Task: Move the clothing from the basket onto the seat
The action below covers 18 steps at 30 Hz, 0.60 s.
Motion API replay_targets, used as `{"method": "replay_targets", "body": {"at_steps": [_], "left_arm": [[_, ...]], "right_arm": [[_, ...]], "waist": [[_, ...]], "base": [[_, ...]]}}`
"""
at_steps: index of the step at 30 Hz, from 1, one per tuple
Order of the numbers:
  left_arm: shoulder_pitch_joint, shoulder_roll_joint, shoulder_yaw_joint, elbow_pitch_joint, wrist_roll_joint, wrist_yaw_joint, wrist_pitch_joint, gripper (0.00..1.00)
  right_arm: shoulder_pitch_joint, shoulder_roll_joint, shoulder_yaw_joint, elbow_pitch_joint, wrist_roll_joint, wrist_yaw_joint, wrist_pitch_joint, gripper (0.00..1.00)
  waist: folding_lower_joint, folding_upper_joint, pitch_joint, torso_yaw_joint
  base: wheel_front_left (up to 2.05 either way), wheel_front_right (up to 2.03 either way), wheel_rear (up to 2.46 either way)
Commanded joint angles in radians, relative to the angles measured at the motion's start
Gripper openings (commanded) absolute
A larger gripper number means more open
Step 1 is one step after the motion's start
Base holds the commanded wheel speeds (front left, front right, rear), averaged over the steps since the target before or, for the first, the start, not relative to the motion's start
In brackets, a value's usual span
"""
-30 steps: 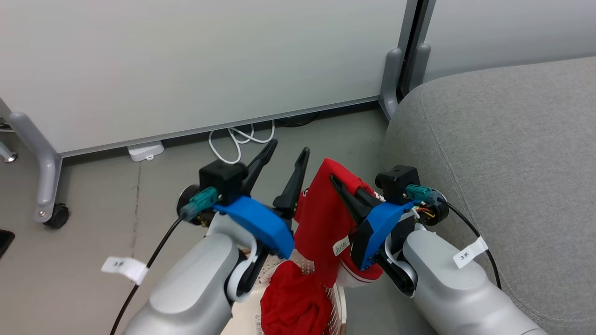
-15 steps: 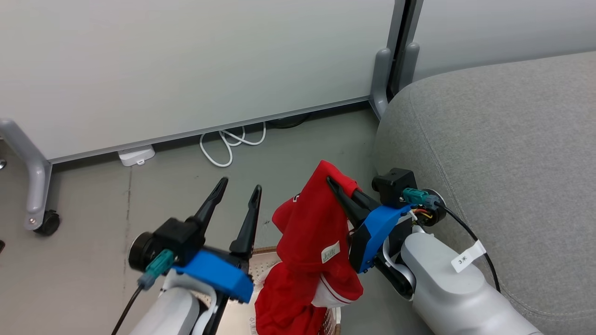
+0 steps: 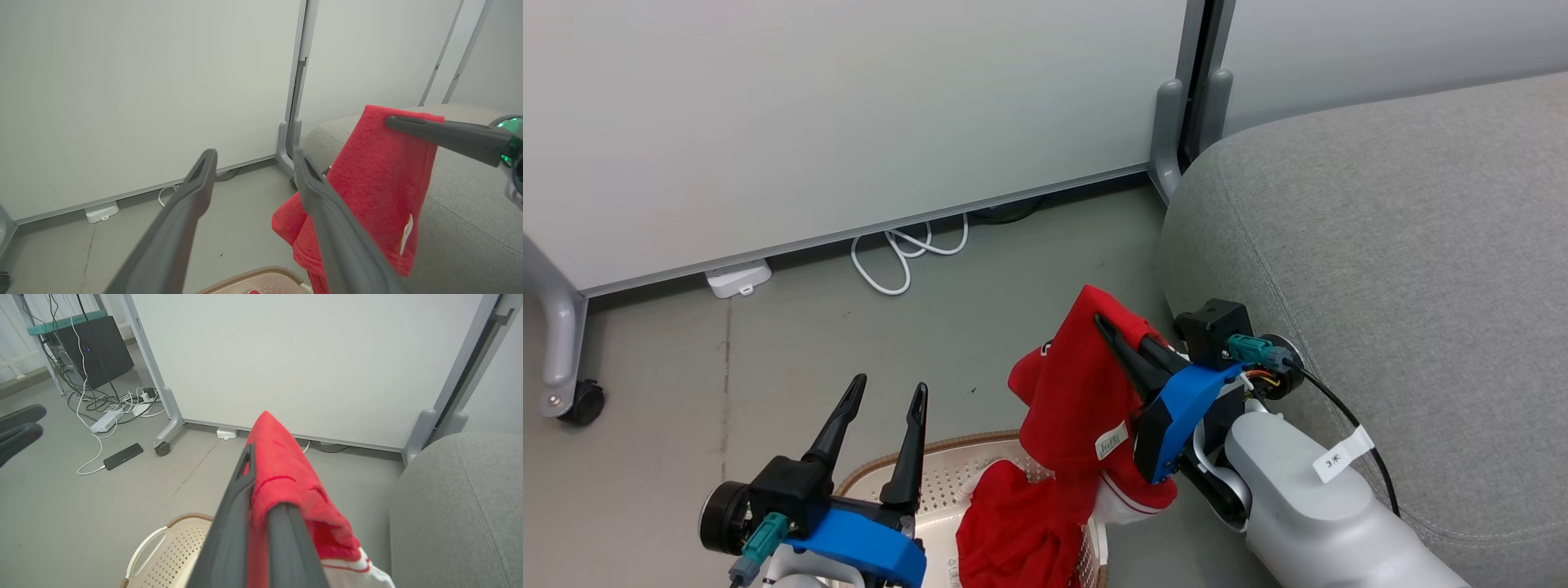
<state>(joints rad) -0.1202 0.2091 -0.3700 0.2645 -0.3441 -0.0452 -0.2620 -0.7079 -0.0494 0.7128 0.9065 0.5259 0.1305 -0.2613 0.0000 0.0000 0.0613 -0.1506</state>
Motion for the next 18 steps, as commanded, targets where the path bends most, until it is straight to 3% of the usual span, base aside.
{"method": "replay_targets", "body": {"at_steps": [1,9,18], "left_arm": [[0.005,-0.002,0.007,-0.004,0.006,-0.005,-0.004,1.00],[0.007,-0.027,0.048,0.000,0.048,-0.037,-0.004,1.00],[-0.003,-0.039,0.078,-0.005,0.086,-0.059,-0.004,1.00]], "right_arm": [[0.001,-0.002,-0.003,-0.002,-0.007,0.000,-0.006,0.00],[-0.009,-0.002,0.001,-0.019,-0.007,0.000,-0.006,0.00],[-0.007,-0.002,-0.010,-0.058,-0.010,0.000,-0.006,0.00]], "waist": [[0.0000,0.0000,0.002,-0.002],[0.0000,0.0000,0.018,-0.045],[0.0000,0.0000,0.041,-0.157]], "base": [[0.00,0.00,0.00],[0.00,0.00,0.00],[0.00,0.00,0.00]]}}
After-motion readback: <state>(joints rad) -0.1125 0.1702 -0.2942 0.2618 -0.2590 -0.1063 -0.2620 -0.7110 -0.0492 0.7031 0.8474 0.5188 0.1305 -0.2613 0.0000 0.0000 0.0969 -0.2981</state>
